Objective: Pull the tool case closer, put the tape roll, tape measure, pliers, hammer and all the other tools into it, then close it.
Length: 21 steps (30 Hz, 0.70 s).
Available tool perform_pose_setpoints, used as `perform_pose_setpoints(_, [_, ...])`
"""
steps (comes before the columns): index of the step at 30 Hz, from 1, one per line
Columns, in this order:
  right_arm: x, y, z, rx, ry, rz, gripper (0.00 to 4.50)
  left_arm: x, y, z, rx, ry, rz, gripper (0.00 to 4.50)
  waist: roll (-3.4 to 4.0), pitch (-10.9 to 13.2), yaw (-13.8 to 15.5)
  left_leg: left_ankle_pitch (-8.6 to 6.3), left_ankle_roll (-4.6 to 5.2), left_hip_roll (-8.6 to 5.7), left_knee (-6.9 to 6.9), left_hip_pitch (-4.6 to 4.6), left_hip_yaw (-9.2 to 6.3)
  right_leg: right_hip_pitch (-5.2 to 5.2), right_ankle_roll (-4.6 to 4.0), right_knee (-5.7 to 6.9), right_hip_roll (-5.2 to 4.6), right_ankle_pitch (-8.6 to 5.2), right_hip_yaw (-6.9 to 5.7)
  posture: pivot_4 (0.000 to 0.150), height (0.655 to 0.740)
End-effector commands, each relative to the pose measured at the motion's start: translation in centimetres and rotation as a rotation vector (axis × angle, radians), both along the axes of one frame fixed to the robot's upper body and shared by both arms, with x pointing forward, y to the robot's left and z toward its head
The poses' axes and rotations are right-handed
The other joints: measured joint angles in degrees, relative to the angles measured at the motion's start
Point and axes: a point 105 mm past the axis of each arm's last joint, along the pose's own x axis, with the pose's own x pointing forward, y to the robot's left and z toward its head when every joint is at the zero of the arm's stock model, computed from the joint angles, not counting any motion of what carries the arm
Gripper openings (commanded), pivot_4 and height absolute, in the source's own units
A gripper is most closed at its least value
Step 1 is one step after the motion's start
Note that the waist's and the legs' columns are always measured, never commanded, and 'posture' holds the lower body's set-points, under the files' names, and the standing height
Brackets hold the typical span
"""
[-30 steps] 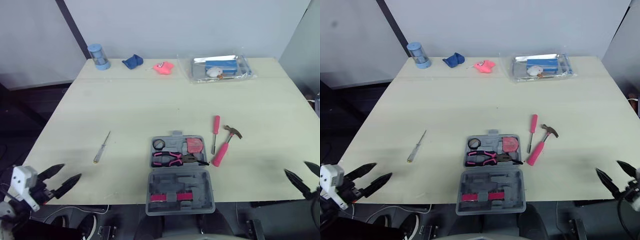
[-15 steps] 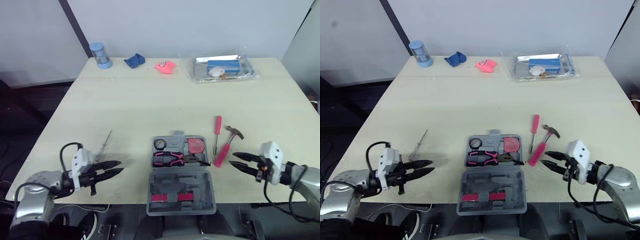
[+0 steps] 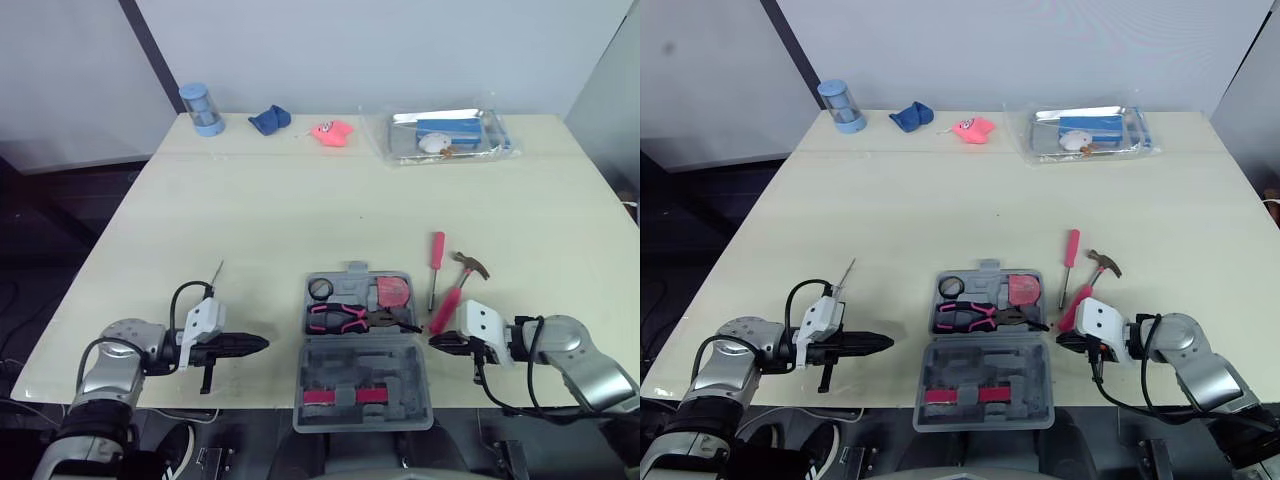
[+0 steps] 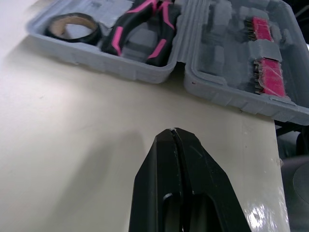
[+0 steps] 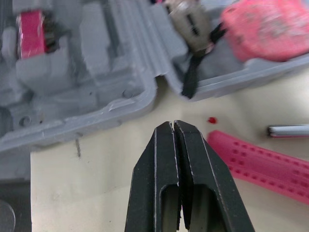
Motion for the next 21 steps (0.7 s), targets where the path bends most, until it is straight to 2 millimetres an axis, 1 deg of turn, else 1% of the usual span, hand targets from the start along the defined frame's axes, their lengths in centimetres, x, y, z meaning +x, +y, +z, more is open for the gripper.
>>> perform_pose_setpoints(1, [0.5, 0.9, 0.3, -0.004, -0.039, 0.043, 0.07, 0.1, -0.4, -0.4, 0.005, 0.012, -0.042, 0.01, 0.00, 0.00, -0.02, 0.00, 0.00, 0.00, 0.00, 0.00, -0.01, 0.00, 0.00, 0.00, 0.00, 0.00, -0.01, 0.150, 0.7400])
perform_pose_setpoints(12, [0.4, 2.4, 0.1, 0.033, -0.042, 0.055, 0.07, 0.8, -1.4, -0.6, 0.008, 0.005, -0.085, 0.01, 0.00, 0.00, 0.03, 0.00, 0.00, -0.01, 0.03, -0.03, -0.11, 0.01, 0.00, 0.02, 0.00, 0.00, -0.10, 0.150, 0.7400])
perform_pose_setpoints(21, [0.7, 3.0, 0.1, 0.041, -0.053, 0.048, 0.07, 1.0, -2.5, -0.7, 0.001, 0.012, -0.121, 0.01, 0.00, 0.00, -0.06, 0.00, 0.00, -0.01, 0.03, -0.03, -0.13, 0.01, 0.00, 0.02, 0.00, 0.00, -0.11, 0.150, 0.7400])
